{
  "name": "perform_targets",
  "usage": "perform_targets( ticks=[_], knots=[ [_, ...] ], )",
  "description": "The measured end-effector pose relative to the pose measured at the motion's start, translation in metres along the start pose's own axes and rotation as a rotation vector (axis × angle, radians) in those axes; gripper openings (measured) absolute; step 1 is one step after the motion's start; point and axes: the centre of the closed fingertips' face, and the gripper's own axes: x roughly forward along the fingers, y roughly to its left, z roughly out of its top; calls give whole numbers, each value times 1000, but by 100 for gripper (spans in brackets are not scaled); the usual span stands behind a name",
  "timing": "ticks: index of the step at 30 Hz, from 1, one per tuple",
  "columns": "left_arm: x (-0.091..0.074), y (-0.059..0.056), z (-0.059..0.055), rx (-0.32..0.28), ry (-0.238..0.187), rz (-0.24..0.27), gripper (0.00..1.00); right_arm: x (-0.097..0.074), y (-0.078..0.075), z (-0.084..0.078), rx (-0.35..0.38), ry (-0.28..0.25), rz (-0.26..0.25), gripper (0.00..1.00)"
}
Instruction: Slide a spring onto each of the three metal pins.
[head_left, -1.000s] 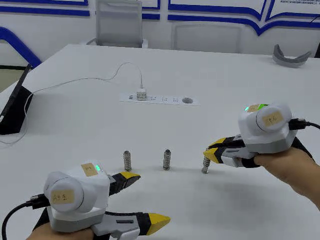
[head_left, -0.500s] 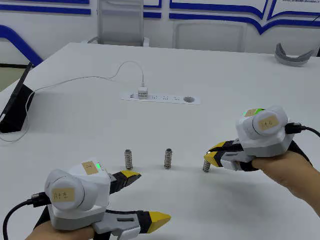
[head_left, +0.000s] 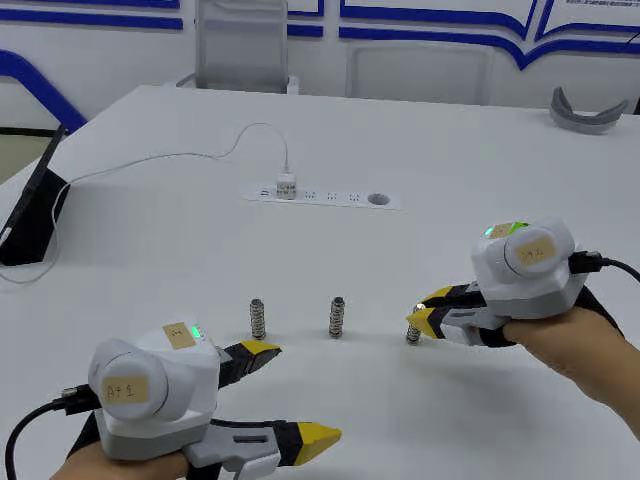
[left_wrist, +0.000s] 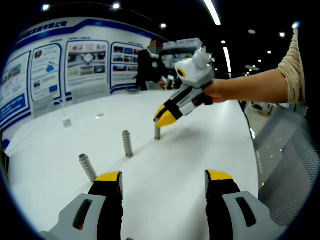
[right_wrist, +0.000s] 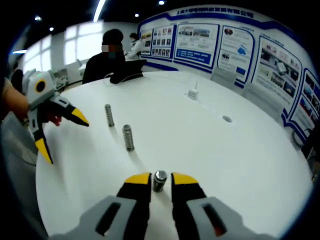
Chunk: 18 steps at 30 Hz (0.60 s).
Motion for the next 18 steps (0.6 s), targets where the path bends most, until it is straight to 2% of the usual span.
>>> perform_targets(
  ticks=[18],
  knots=[
    [-4, 6, 1, -5, -5, 18, 68, -12, 3, -6, -8, -15, -11, 29]
  ],
)
